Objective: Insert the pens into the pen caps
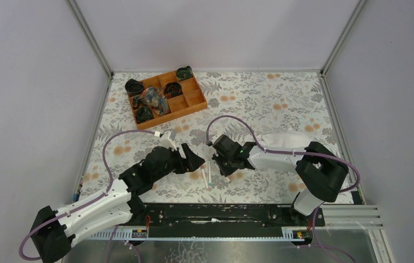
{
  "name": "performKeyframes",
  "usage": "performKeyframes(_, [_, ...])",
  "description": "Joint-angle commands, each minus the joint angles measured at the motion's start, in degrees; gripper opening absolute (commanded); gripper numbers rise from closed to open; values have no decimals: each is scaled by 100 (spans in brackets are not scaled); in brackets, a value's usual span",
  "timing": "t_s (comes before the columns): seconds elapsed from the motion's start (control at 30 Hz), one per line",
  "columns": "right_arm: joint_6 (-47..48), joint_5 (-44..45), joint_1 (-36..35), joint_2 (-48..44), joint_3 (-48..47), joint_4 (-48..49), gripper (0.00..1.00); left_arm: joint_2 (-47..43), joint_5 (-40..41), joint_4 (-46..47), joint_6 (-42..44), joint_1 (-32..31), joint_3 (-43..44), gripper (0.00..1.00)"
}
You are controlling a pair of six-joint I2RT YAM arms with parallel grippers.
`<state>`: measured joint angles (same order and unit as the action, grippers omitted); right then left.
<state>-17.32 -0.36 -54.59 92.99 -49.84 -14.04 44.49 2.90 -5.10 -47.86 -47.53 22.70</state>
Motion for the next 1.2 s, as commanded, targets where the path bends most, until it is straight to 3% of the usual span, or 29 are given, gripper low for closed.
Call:
performKeyframes(0.0, [-255, -183, 36, -247, -335, 4, 0, -279, 189, -85, 80, 24, 129, 76])
performKeyframes(0.23, [-1218, -86, 33, -1368, -551, 377, 0, -612, -325, 497, -268, 20, 166, 76])
performKeyframes(0.43, [-2063, -118, 34, -2205, -304, 1408, 0, -417, -926, 1357, -720, -1, 172, 76])
performKeyframes(0.6, [-2592, -391, 35, -2585, -132, 1953, 0, -109, -1297, 1810, -845, -49, 301, 76])
performKeyframes(0.8, [-2841, -632, 35, -2751, -72, 2030, 0, -125, -1170, 1848, -755, -61, 417, 73])
performKeyframes(0.87, [-2956, -738, 31, -2796, -1, 2083, 0, -140, -1110, 1854, -736, -60, 436, 67])
performKeyframes(1.1, [-3262, -976, 35, -2926, 223, 2404, 0, -86, -1182, 1853, -647, -64, 470, 17])
performKeyframes(1.17, [-3249, -940, 36, -2972, 200, 2368, 0, -133, -1226, 1826, -560, -56, 459, 7])
